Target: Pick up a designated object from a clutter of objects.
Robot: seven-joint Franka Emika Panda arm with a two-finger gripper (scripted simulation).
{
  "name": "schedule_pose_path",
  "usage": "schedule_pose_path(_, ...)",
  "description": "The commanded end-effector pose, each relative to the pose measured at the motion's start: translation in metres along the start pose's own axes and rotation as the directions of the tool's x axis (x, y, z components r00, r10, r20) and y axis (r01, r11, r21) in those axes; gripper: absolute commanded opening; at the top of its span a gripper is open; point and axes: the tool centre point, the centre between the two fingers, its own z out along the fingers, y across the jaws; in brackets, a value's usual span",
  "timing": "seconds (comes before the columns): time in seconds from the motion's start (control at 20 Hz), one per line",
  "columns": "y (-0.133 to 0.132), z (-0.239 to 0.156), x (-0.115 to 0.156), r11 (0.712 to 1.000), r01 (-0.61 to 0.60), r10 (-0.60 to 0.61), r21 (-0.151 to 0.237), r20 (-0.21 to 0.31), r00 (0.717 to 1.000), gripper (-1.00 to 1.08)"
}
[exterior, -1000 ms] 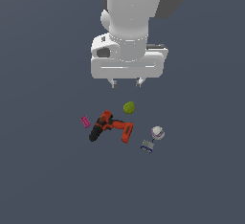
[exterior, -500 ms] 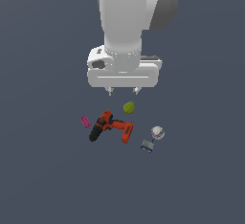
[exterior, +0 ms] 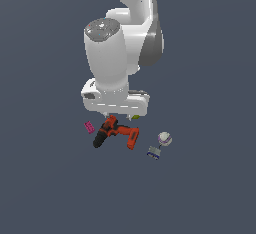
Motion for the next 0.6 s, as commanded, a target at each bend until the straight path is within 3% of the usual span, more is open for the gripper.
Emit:
schedule_pose_path(0.0, 0.015, 0.027, 0.005, 0.998, -0.054, 0.054, 0.008, -0.007, 0.998, 0.68)
schedule_pose_path(0.55, 0.081, 0.126, 0.008, 0.965, -0.26, 0.261, 0.016, -0.037, 0.965, 0.68)
